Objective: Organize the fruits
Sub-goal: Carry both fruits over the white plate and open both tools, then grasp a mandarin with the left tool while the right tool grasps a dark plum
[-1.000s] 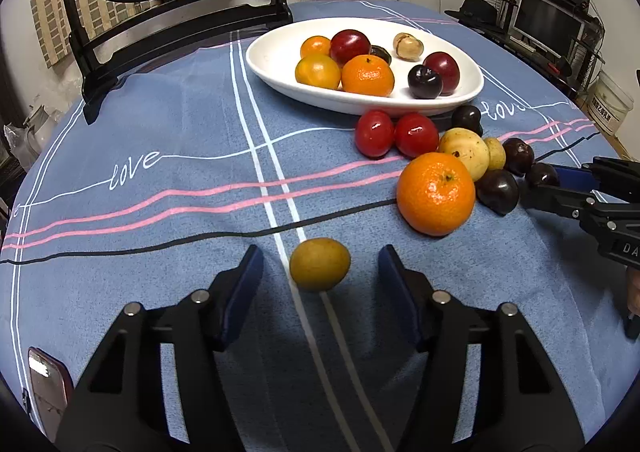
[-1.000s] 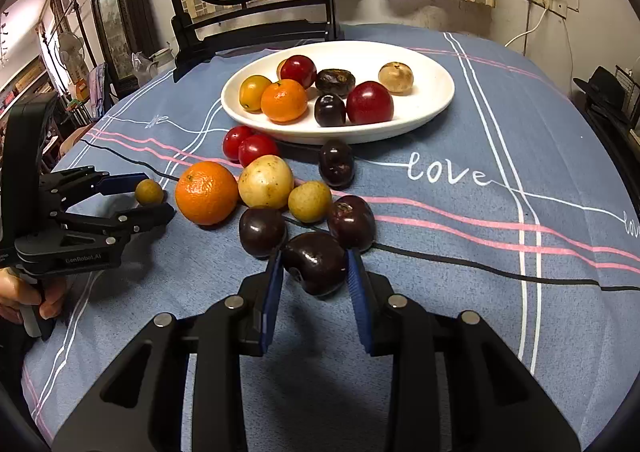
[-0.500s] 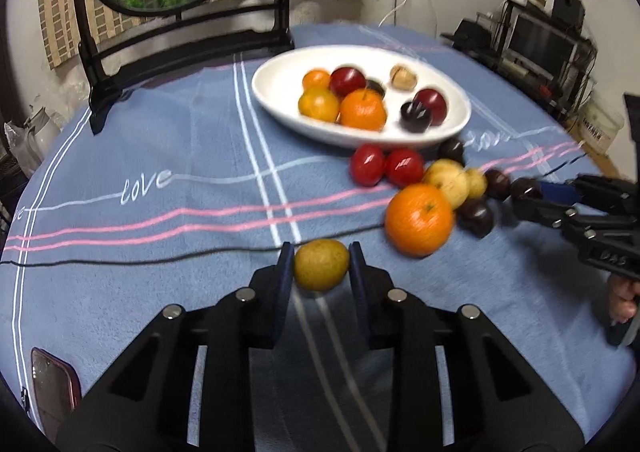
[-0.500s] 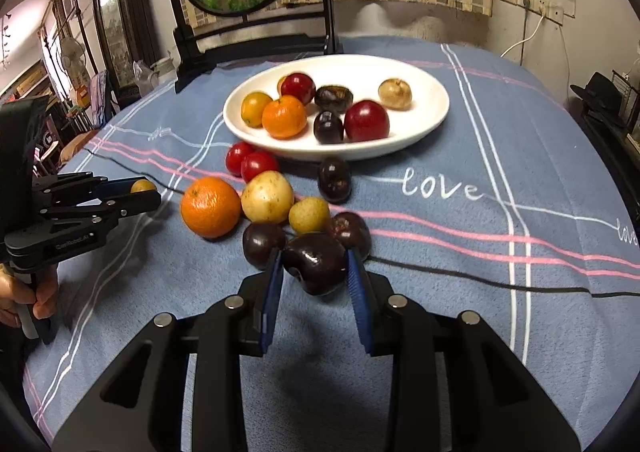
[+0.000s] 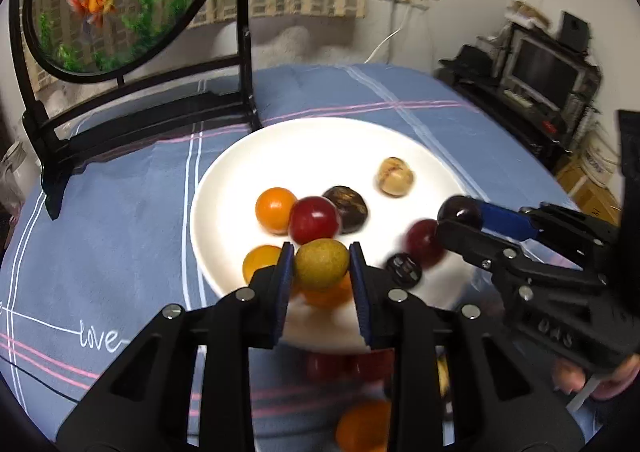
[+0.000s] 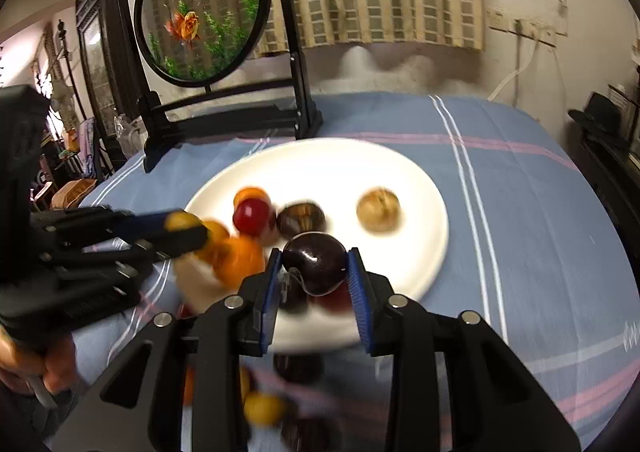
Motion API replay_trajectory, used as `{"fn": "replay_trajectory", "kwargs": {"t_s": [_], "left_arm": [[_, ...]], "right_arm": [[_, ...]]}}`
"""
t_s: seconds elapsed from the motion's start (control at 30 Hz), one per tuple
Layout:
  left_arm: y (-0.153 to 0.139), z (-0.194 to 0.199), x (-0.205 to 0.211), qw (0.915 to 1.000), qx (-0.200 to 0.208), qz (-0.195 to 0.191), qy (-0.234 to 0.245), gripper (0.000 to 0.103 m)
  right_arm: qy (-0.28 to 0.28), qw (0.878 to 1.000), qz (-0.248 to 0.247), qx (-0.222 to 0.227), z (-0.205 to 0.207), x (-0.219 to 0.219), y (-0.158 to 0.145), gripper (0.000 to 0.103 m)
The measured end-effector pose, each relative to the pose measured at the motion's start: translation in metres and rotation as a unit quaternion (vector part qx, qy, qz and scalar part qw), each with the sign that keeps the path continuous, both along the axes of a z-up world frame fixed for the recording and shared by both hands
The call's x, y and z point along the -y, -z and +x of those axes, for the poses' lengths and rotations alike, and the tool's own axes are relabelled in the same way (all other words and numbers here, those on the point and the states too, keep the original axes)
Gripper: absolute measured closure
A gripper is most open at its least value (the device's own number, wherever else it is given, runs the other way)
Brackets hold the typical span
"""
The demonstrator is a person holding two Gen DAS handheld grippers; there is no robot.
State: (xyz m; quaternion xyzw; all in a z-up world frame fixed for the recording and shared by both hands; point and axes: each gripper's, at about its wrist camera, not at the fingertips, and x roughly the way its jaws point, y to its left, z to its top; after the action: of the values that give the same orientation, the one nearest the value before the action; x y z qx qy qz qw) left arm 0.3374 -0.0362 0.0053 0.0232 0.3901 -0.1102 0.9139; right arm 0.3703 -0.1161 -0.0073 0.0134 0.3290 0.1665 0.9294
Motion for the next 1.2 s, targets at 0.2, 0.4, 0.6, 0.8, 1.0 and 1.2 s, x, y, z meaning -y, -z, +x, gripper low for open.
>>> {"fn": "replay_trajectory", "kwargs": {"t_s": [0.2,0.4,0.6,0.8,1.0,1.2], "left_arm": [[-0.009,-0.02,-0.004,0.9986,0.037,0.027,-0.024,0.019],[-0.01,-0.068,-0.04,0.9974,0.045,0.001,-0.056,0.008],[0.022,-0.1,-0.071,0.994,0.002,-0.053,-0.095,0.008],[0.035,-0.111,-0.076,0.9941,-0.008,-0.041,-0.1,0.008],[0.037,-0.11,-0.074,0.9945,-0.016,-0.041,-0.096,0.008],[0.039,-0.112,-0.07,0.9952,-0.019,-0.039,-0.088,0.008]], "right_arm": [[0.004,1.0,0.009,0.001,-0.024,0.012,-0.007,0.055],[-0.003,1.0,-0.006,-0.004,-0.073,0.02,0.0,0.055],[-0.014,0.999,0.004,-0.052,-0.096,0.016,0.024,0.055],[-0.012,0.998,-0.042,-0.055,-0.098,0.007,0.031,0.055],[-0.014,0.996,-0.046,-0.075,-0.092,0.01,0.042,0.055],[-0.018,0.996,-0.039,-0.084,-0.089,0.009,0.045,0.06]]}}
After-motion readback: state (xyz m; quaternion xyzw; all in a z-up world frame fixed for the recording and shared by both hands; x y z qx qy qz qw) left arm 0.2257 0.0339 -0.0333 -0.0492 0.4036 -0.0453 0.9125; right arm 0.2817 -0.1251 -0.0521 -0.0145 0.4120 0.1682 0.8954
